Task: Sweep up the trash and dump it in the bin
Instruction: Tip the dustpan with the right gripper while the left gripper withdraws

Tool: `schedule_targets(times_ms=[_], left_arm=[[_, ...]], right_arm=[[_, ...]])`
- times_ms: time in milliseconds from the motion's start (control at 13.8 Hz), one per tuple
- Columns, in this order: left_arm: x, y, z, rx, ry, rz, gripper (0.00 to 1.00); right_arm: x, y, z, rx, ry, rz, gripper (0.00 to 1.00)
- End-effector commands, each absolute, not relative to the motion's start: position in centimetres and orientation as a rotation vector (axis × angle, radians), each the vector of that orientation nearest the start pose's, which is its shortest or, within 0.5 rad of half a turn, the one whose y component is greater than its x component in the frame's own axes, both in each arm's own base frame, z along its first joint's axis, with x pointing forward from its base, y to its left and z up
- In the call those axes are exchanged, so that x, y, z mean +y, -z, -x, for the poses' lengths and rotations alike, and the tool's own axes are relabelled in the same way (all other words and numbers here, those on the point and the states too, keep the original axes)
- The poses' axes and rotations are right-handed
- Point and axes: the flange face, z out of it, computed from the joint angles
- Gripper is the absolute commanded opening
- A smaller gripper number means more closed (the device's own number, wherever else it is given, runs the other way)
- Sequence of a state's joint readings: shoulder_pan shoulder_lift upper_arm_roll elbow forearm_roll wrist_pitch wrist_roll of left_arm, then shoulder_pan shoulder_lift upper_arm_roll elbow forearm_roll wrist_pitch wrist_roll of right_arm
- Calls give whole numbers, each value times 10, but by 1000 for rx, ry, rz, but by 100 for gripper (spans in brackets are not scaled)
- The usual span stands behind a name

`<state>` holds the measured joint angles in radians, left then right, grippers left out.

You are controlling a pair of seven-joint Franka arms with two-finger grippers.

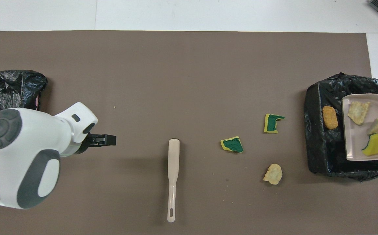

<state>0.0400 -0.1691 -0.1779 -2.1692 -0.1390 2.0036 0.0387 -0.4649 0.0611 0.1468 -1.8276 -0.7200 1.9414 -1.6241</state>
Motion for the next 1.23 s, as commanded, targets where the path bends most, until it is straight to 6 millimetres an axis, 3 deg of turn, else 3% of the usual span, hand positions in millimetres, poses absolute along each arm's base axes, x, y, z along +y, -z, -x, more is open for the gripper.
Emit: schedule_targets(times_ms=[0,145,289,434,723,1012,1157], left_arm=[[-58,-509,-509,216,-2,3201,100],[-54,-529,-512,240,-24,3153,100],[-37,-563,-513,189,-6,3157,100],[-29,-587,-513,200,21,3156,100],[-22,-640,-508,199,42,3157,100],[-10,-662,-502,170,36,3161,100],[-14,-660,-498,191,24,3162,100]], right_arm=[[-214,-534,-533,-2430,-1116,2448,0],[-190,-551,-531,-2427,-1253,2469,0],[-160,-560,-533,-2418,-1408,2489,0],[-158,-564,-534,-2425,-1463,2489,0],[-163,-598,-534,-2425,-1410,2558,0],[-151,-593,-538,-2301,-916,2672,0],[-141,-585,-538,-2211,-753,2704,0]])
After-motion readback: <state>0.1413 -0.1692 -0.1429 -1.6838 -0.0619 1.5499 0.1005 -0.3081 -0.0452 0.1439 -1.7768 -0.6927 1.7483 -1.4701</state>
